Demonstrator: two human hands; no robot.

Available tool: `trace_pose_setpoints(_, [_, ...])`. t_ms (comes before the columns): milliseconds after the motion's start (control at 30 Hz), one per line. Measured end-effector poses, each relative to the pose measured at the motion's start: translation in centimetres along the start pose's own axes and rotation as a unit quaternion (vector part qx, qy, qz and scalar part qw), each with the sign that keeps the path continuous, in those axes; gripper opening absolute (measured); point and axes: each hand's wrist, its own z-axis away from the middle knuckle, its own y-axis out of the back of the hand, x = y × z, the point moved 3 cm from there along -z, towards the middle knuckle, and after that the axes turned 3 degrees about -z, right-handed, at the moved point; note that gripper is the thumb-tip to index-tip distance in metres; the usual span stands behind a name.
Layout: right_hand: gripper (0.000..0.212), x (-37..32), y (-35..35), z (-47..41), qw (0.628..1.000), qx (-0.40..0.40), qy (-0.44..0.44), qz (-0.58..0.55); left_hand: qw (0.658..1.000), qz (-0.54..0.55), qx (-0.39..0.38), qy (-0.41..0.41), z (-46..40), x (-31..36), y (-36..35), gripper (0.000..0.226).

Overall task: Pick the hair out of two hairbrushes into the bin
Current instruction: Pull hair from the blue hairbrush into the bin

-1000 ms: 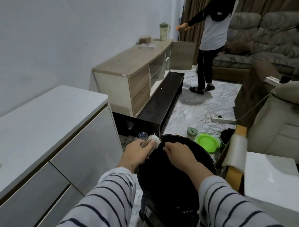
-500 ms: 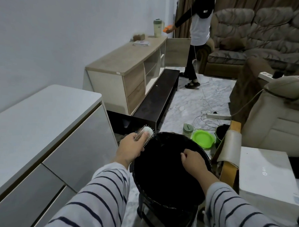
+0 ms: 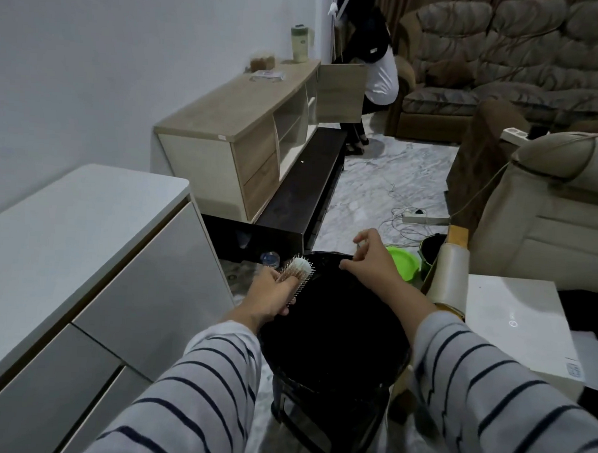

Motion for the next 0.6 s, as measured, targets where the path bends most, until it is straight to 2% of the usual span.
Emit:
trace_pose_setpoints(67, [0.046, -0.5, 0.2, -0.1, 1.0, -0.023, -0.006, 0.0, 1.0, -0.01, -0.01, 0.001, 0.1, 0.1, -0.1, 0.027])
trace_pose_setpoints(100, [0.042, -0.7, 0.0, -0.1, 0.999, -0.04, 0.003, 0.015, 1.0, -0.015, -0.016, 0.002, 0.2, 0.1, -0.2, 0.027])
trace_pose_setpoints(167, [0.031, -1.2, -0.4, -0.2, 0.994, -0.053, 0.033, 0.089, 0.999, -0.021, -0.024, 0.005, 0.3, 0.1, -0.3, 0.027])
trace_pose_setpoints(233, [0.031, -2.1, -0.7, 0.3, 0.986, -0.059, 0.027, 0.154, 0.999, -0.026, -0.021, 0.005, 0.4, 0.0, -0.4, 0.027])
trace_pose_setpoints(367, [0.033, -3.3, -1.8, 1.2, 0.979, -0.159, 0.082, 0.099, 0.999, -0.04, -0.03, -0.003, 0.5, 0.0, -0.8, 0.024])
trace_pose_setpoints(500, [0.023, -3.1, -2.4, 1.8, 0.949, -0.103, 0.175, 0.241, 0.999, -0.017, -0.045, -0.017, 0.8, 0.7, -1.2, 0.02])
trace_pose_setpoints(600, [0.009, -3.2, -2.8, 2.7, 0.922, -0.035, 0.276, 0.271, 0.999, -0.022, -0.039, -0.028, 0.9, 1.0, -1.5, 0.016])
